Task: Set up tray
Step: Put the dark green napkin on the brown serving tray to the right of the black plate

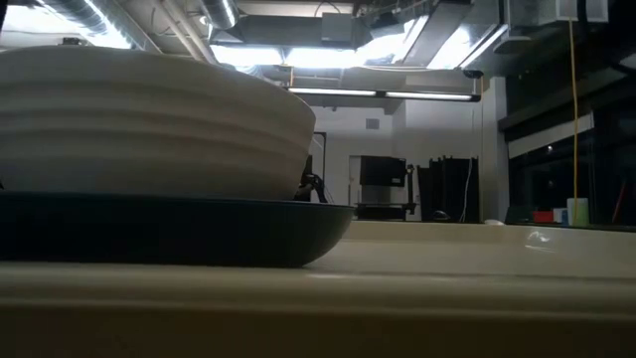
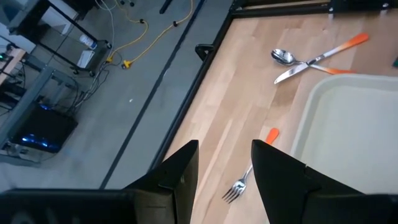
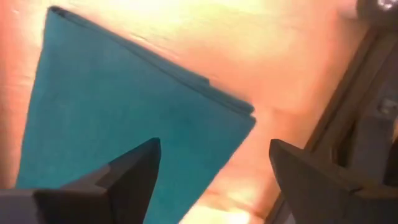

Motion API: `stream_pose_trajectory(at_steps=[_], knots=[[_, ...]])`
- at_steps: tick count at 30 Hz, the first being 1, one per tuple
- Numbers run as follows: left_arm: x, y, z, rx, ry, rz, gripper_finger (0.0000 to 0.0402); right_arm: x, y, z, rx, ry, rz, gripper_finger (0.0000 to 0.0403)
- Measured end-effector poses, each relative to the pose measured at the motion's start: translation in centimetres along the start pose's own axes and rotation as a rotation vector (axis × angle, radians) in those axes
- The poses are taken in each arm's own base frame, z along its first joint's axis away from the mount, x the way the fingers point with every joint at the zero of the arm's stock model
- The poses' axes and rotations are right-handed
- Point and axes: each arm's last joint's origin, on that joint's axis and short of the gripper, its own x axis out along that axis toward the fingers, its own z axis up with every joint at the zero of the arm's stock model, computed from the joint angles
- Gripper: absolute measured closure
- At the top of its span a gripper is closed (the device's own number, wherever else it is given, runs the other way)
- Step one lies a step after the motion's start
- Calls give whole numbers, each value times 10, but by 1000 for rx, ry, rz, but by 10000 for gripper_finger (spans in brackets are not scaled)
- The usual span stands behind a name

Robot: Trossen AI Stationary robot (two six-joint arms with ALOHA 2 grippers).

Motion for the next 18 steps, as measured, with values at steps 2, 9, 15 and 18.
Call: stream_pose_trajectory(at_steps=[2,9,15,18], knots=[[0,0,0,-1,0,0,258,5,-3,3,3,-4,-6,95],[0,0,0,-3,-4,8,258,23,-4,4,0,51,57,96],[0,1,1,-3,-10,21,258,26,-5,5,-21,62,77,125],[0,1,1,-3,-10,21,258,23,-4,6,-22,48,100,157]])
